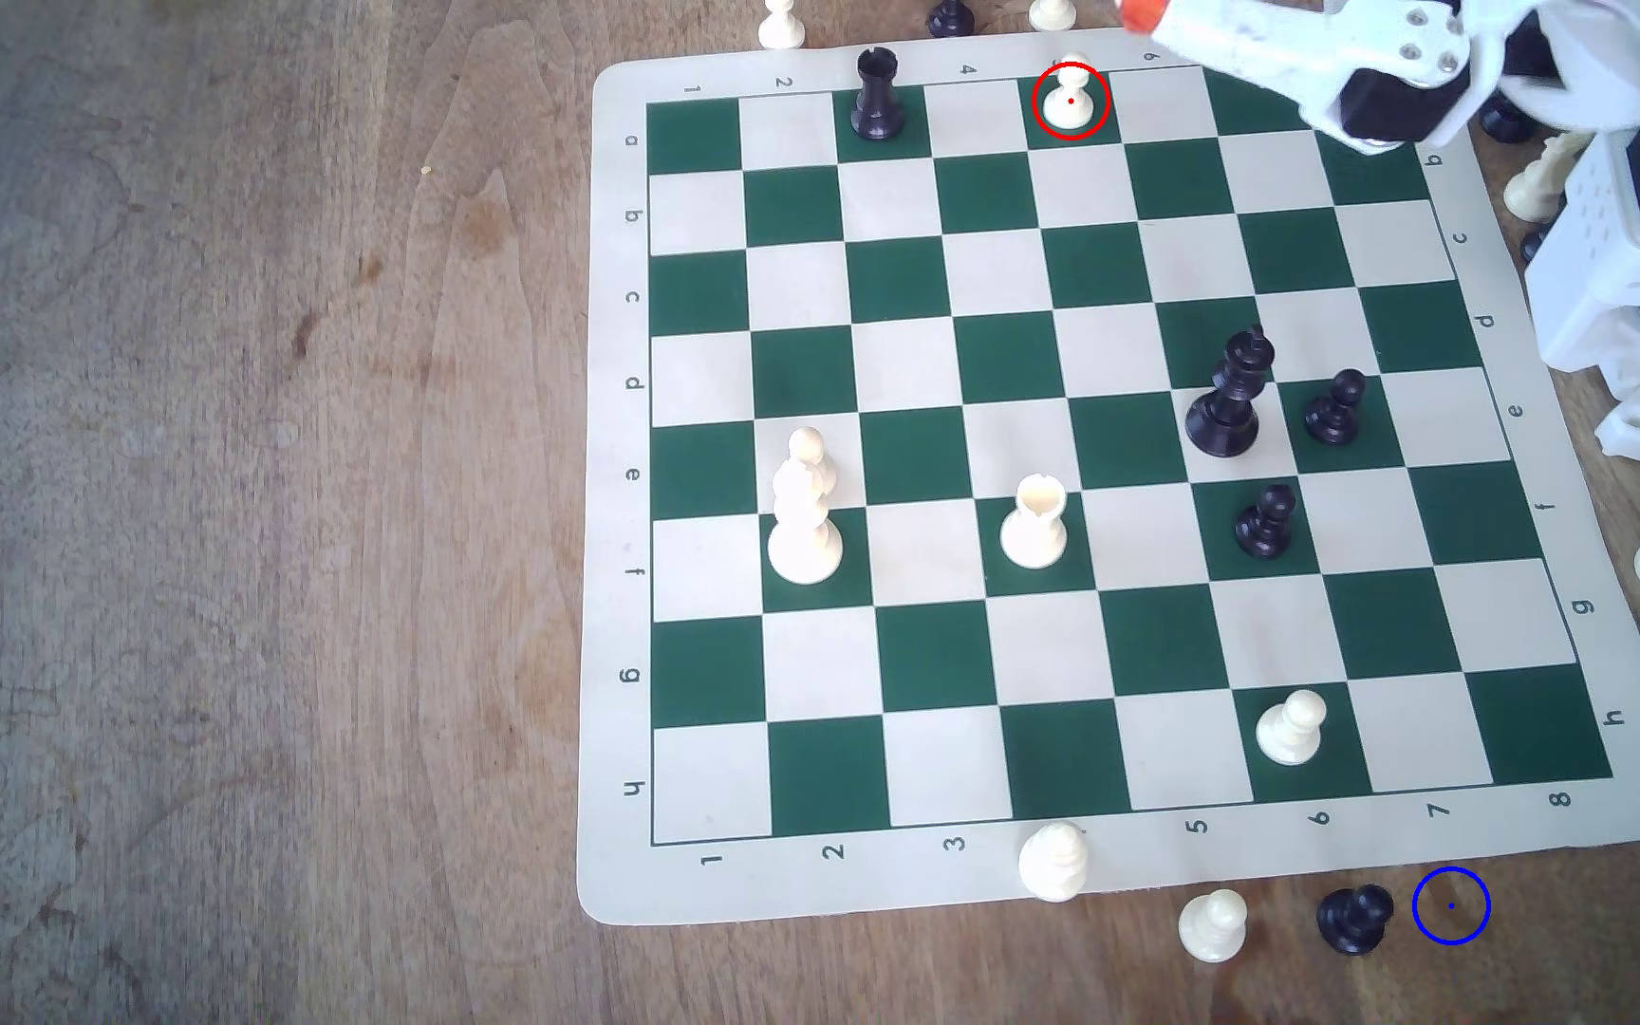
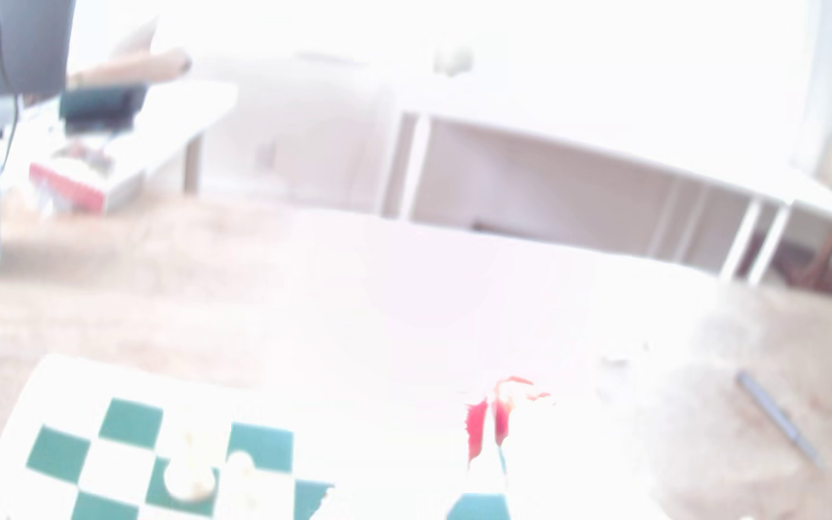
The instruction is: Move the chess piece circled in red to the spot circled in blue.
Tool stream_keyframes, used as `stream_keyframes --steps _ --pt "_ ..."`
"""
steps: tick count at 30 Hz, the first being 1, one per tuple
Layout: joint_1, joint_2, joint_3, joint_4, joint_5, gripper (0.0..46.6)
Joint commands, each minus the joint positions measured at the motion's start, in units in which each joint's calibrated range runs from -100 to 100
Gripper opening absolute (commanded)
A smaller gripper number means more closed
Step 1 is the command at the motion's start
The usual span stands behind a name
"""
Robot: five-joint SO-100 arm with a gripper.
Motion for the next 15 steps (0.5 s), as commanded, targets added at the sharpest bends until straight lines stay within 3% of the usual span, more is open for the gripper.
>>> stream_keyframes --steps 1,5,8,15 --pt "2.46 8.53 -23.98 25.78 -0.63 3.1" --pt "3.56 15.24 -33.95 37.24 -0.73 2.6" --pt "5.67 27.29 -47.55 46.25 -2.44 2.4" --pt "13.26 36.38 -51.18 43.55 -3.17 7.9"
